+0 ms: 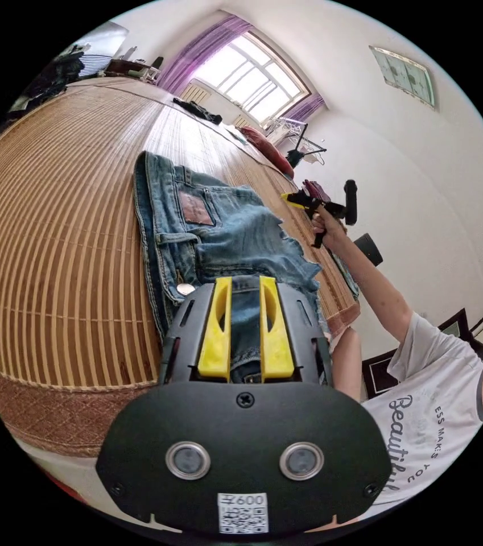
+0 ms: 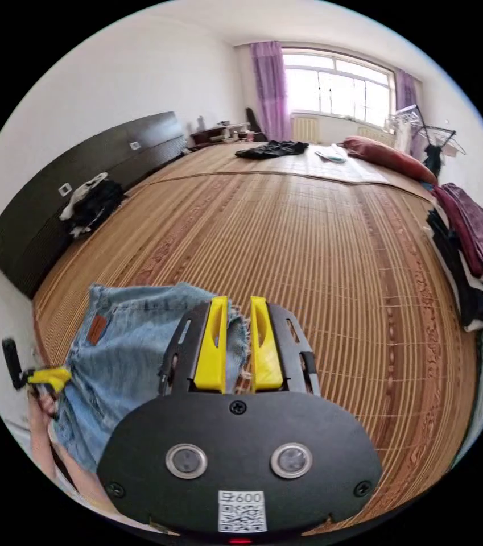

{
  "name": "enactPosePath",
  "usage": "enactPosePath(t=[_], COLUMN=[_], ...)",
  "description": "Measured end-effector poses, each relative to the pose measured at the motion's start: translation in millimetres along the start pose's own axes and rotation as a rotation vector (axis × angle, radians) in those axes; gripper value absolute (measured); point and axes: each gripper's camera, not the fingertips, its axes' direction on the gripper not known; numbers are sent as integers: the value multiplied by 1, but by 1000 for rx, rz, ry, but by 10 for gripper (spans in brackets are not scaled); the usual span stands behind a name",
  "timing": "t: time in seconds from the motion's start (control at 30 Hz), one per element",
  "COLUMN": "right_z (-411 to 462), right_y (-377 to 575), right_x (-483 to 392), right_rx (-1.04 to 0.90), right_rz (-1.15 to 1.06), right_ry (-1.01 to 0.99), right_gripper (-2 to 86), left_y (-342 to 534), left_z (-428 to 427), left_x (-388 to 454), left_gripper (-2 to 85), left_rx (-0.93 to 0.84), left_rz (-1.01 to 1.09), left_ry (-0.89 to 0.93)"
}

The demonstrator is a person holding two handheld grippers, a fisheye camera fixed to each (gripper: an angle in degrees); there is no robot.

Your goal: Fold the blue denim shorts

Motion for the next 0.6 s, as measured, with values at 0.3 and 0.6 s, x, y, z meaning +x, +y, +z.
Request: enactPosePath(t=[0.3, 0.6], right_z=[-55, -87], right_y=[175, 249], right_x=[96, 207], right_rx=[-9, 308], right_rz=[-8, 336], right_ry=[35, -161], right_gripper=[-2, -7], left_y=[-115, -172], left_z=[-13, 57], left_x=[-50, -55], left_gripper=[123, 132], left_rx=[5, -34], left_rz=[-155, -277], left_ry=[-51, -111])
